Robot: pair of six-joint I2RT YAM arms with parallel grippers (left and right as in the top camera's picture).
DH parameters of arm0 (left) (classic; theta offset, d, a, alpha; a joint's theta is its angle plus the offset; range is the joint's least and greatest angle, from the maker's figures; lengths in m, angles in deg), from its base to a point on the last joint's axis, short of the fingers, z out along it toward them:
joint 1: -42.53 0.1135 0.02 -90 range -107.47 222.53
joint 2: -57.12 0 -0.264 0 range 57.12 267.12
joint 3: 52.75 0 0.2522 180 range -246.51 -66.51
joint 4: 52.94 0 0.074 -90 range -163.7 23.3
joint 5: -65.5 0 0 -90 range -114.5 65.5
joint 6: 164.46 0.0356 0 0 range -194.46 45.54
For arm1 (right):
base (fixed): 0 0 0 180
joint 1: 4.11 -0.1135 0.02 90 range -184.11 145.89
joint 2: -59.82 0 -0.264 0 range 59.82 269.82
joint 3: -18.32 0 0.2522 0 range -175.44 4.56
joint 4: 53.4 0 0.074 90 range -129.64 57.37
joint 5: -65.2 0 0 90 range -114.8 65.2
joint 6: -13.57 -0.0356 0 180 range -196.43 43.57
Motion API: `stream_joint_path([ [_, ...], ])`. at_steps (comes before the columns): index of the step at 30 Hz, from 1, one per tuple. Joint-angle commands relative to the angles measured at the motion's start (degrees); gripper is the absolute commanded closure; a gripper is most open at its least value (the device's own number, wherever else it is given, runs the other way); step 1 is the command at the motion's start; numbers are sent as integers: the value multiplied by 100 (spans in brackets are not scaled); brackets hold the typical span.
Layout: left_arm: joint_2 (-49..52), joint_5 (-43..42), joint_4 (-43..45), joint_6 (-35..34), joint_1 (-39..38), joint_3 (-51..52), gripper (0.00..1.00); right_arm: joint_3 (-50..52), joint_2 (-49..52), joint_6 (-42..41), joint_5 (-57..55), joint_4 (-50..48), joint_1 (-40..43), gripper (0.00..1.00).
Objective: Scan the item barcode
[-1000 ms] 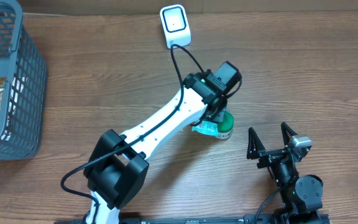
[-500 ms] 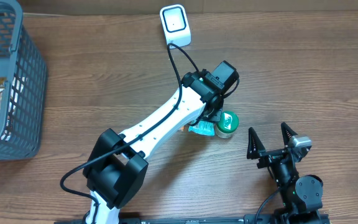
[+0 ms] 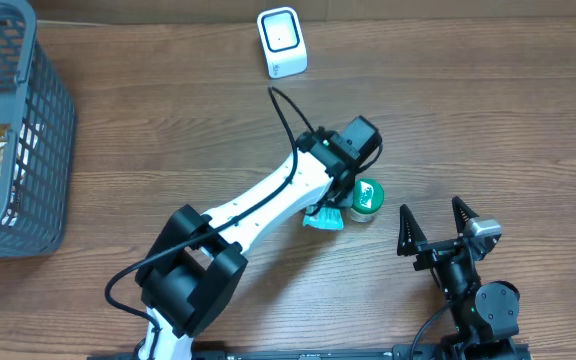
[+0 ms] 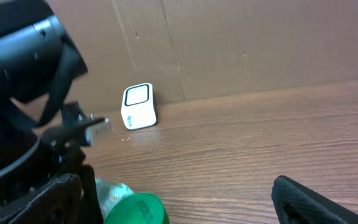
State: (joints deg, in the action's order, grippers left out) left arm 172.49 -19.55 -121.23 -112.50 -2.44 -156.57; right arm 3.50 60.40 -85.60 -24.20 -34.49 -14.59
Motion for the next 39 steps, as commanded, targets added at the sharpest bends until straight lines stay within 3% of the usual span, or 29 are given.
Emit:
stream_joint_path([
  [1,-175,-76,195,-188,-11,162,60,61,-42,20,-52,-31,26,0],
  [17,-129,-94,619,-332,-131,393,60,61,-42,20,-52,-31,26,0],
  [22,-129,-92,640,-260,-81,393,48,61,-42,20,-52,-31,26,0],
  [26,-146,-96,614,-175,79,374,32,61,-42,20,-52,-31,26,0],
  [34,-280,-90,-20,345,780,-267,37,61,-42,20,-52,-31,26,0],
  [39,-260,374,-439,490,1268,-374,36,61,-42,20,-52,-31,26,0],
])
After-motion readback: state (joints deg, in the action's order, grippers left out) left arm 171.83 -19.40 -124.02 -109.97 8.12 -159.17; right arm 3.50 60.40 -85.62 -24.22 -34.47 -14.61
